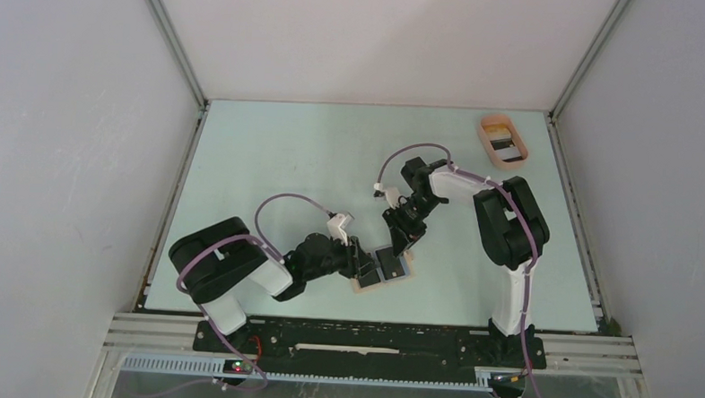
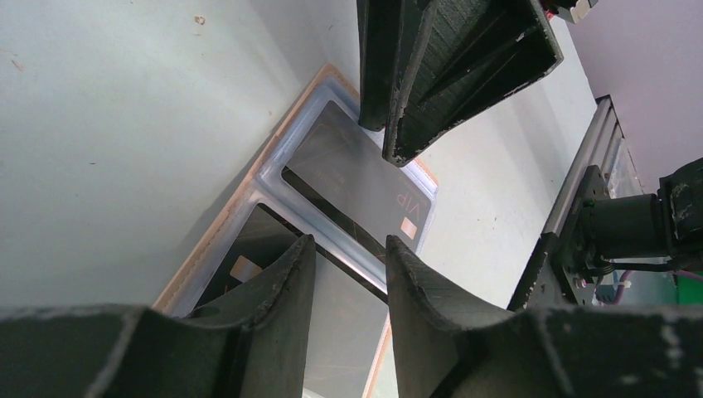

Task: Put the credit cards into the card holder
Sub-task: Open the card holder at the center of the board.

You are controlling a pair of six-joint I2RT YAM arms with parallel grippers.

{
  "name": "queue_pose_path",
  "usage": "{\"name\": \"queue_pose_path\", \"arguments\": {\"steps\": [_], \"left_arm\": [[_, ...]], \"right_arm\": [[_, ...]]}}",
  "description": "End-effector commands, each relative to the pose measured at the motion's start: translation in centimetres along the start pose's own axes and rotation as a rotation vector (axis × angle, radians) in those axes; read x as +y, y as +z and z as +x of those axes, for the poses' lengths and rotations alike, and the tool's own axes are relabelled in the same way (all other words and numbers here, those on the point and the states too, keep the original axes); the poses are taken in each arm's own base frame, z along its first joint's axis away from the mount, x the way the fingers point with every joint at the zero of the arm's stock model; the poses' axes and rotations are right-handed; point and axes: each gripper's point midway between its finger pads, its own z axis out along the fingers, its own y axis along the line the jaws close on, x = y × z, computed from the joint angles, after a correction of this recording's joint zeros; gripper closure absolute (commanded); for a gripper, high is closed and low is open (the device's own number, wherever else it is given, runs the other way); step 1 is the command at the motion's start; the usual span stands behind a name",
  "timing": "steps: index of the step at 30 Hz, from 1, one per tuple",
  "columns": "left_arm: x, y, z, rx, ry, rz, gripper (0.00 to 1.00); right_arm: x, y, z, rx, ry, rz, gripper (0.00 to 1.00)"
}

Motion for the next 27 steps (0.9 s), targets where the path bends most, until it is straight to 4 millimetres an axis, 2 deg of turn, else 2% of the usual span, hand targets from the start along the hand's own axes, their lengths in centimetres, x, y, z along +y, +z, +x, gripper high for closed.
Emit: {"name": "queue_pose_path", "arguments": {"steps": [1, 10, 21, 27], "left_arm": [[-1.4, 0.9, -1.1, -0.026, 0.006, 0.043, 0.58], [-1.3, 1.0, -1.1, -0.026, 0.006, 0.04, 0.58], [-1.3, 1.0, -1.0, -0.02, 0.005, 0.041, 0.58], [-1.2, 1.1, -1.0, -0.018, 0.005, 0.041, 0.58]], "right_arm": [[-0.6, -1.2, -0.4, -0.02, -0.024, 0.058, 0.57], [-0.5, -1.8, -0.6, -0.04, -0.019, 0.05, 0.56], [-0.1, -0.6, -0.2, -0.012, 0.017, -0.036, 0.57], [0.0, -1.5, -0.8, -0.042, -0.015, -0.001, 0.58]]}}
